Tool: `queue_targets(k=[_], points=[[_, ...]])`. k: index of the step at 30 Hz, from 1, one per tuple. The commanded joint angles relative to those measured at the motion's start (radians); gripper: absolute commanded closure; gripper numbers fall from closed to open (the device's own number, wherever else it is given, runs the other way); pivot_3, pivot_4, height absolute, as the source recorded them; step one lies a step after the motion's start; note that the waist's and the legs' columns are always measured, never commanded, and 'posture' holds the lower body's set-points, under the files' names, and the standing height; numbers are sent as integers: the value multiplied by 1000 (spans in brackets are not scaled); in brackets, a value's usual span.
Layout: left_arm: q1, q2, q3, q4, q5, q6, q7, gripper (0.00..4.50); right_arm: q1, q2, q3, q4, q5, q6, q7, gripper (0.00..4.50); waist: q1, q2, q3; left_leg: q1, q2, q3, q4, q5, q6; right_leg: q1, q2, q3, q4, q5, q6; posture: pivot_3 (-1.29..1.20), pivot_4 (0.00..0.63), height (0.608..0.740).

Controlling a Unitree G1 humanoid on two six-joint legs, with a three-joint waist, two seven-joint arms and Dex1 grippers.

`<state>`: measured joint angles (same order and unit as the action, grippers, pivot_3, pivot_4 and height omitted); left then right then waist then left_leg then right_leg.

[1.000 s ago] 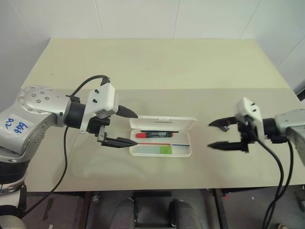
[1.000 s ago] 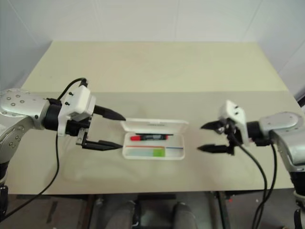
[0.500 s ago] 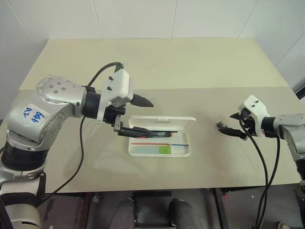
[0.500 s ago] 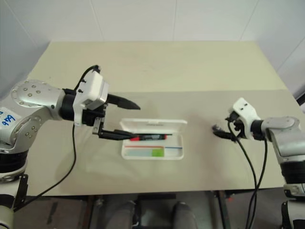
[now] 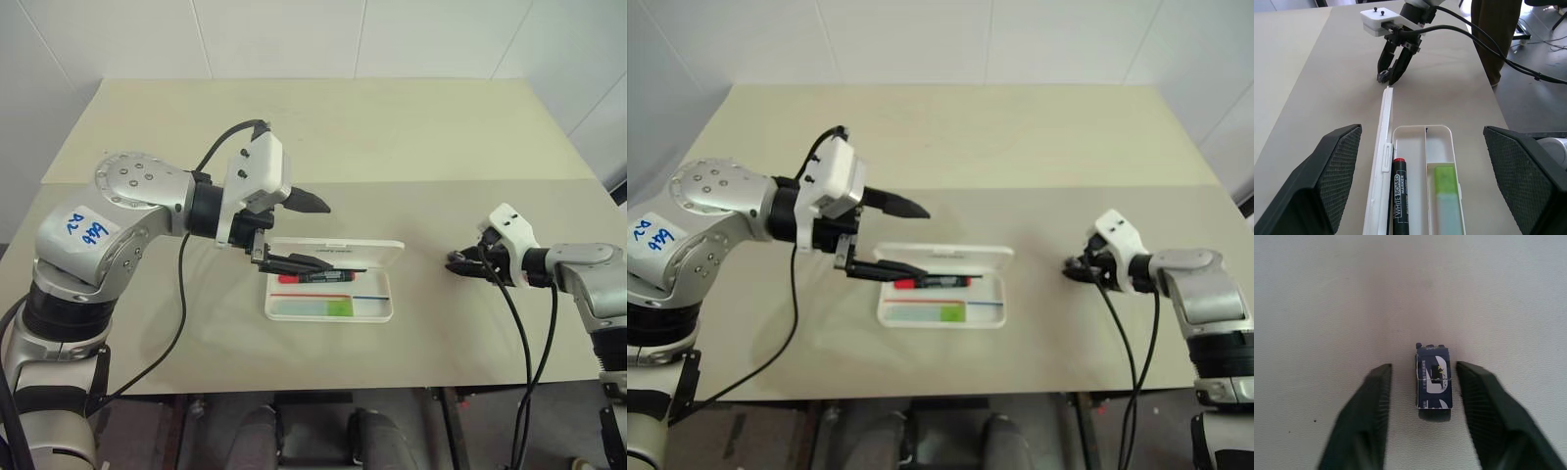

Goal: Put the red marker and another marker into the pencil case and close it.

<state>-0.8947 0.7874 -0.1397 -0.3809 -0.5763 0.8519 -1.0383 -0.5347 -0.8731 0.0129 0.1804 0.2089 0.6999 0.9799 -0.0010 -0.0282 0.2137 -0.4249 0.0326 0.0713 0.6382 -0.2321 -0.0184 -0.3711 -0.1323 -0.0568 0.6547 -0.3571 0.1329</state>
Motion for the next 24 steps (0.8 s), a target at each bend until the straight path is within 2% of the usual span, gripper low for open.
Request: queue_targets(k=[1, 2, 5, 7, 10, 15, 20, 24], points=[[-22, 2, 4, -8, 8, -8, 0, 243, 7, -47, -53, -91, 47, -19, 56, 3919, 0, 0, 0, 0, 0, 0, 0, 0, 0, 0, 0, 0, 0, 0, 0, 0, 150, 740], [-21, 3, 4, -8, 8, -8, -1, 243, 10, -54, -63, -110, 62, -26, 72, 4126, 0, 0, 0, 0, 0, 0, 0, 0, 0, 0, 0, 0, 0, 0, 0, 0, 150, 740], [-14, 27, 9, -4, 16, -15, -16, 243, 28, -109, -157, -264, 233, 45, 211, 4128, 1, 1, 0, 0, 0, 0, 0, 0, 0, 0, 0, 0, 0, 0, 0, 0, 150, 740], [3, 66, 21, -9, 15, -16, -42, 243, 114, -170, -210, -430, 342, 107, 289, 4128, 2, 1, 0, 0, 0, -1, -1, 0, 0, 0, 0, 0, -1, 0, 0, 0, 150, 740], [27, 111, 26, -10, 23, -25, -63, 243, 183, -194, -235, -578, 434, 170, 286, 4128, 3, 0, 0, 0, 0, -3, -2, 0, 0, 2, 1, -3, -2, 0, 0, 0, 150, 740], [38, 136, 14, 9, 54, -48, -72, 243, 137, -102, -117, -659, 467, 185, 198, 4128, 0, 0, 0, 3, 1, -4, 6, -1, 0, 6, 0, -2, -2, 0, 0, 0, 150, 740], [36, 127, 13, 0, 58, -38, -64, 243, 90, -12, 72, -678, 378, 140, 124, 4128, 3, 0, 0, 2, 0, -5, 7, -2, 1, 6, 0, -2, -2, 0, 0, 0, 150, 740], [55, 136, 23, -16, 53, -23, -57, 243, 65, -17, 164, -634, 279, 62, 124, 4128, 3, 0, 0, 1, 0, -5, 8, -2, 1, 5, 0, -2, -2, 0, 0, 0, 150, 740]])
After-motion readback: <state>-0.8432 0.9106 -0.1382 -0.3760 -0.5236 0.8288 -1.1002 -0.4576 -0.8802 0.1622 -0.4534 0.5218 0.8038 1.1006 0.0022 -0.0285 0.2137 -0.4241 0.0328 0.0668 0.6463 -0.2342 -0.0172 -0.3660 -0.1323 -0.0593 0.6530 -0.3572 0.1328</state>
